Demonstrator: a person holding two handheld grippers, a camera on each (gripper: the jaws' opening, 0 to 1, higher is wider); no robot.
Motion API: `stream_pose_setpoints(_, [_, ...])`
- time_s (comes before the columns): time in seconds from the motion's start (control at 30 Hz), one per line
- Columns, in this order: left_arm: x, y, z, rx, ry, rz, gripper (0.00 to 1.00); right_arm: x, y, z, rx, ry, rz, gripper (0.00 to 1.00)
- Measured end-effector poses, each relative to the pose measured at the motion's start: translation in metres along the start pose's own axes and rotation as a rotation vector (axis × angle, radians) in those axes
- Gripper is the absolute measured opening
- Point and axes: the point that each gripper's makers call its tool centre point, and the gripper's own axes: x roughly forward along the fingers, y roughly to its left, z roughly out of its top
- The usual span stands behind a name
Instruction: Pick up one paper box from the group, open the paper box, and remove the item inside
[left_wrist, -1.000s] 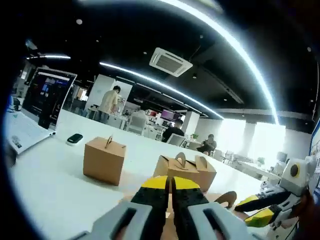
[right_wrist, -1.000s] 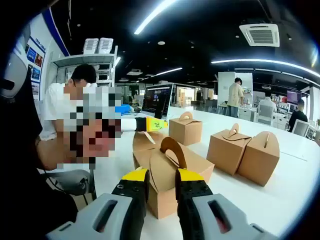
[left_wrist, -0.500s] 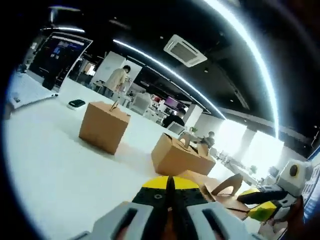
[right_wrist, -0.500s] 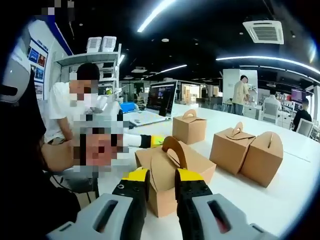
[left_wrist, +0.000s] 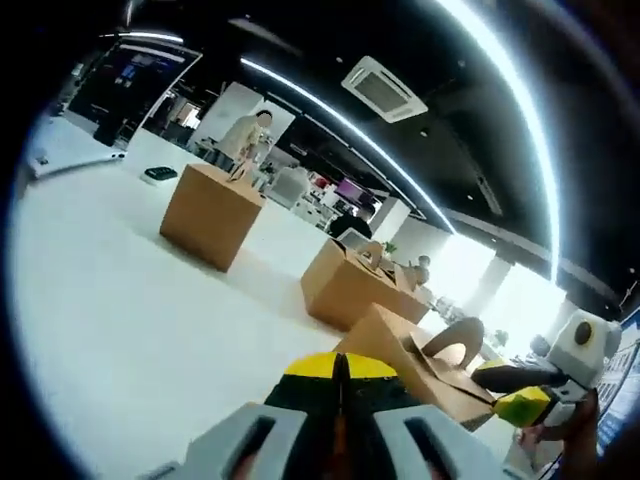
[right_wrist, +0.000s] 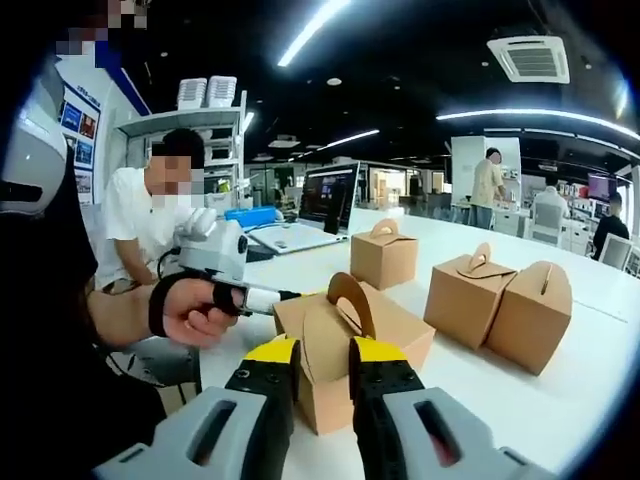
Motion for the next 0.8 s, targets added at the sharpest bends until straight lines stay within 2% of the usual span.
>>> stream_pose_setpoints(0.13, [-0.003, 0.004, 0.004, -0.038, -0.004, -0.003, 0.04, 0.0, 0.0, 0.0, -0.001, 0.008, 0.005, 0.21])
stream_pose_setpoints(0.27, [-0.006, 0.004, 0.024, -0.025, -0.087, -0.013, 0.04, 0.001, 0.0, 0.0, 0.0, 0.002, 0.009, 0.21])
stream_pose_setpoints(0.33, [-0.009, 0.0, 0.034, -0.021, -0.127, -0.029, 0.09, 0.0, 0.0, 0.0, 0.001, 0.0, 0.012, 0.21])
stream_pose_setpoints(0.43, [-0.008, -0.012, 0.041, 0.008, -0.122, -0.066, 0.11, 0.001, -0.001, 0.0, -0.003, 0.008, 0.018, 0.21])
stream_pose_setpoints(0.53, [-0.003, -0.021, 0.047, 0.094, -0.115, -0.084, 0.2, 0.0, -0.001, 0.0, -0.004, 0.007, 0.024, 0.21])
stream_pose_setpoints(0.8, [0.012, -0.028, 0.048, 0.222, -0.048, -0.088, 0.2, 0.0, -0.001, 0.001, -0.005, -0.004, 0.015, 0.21])
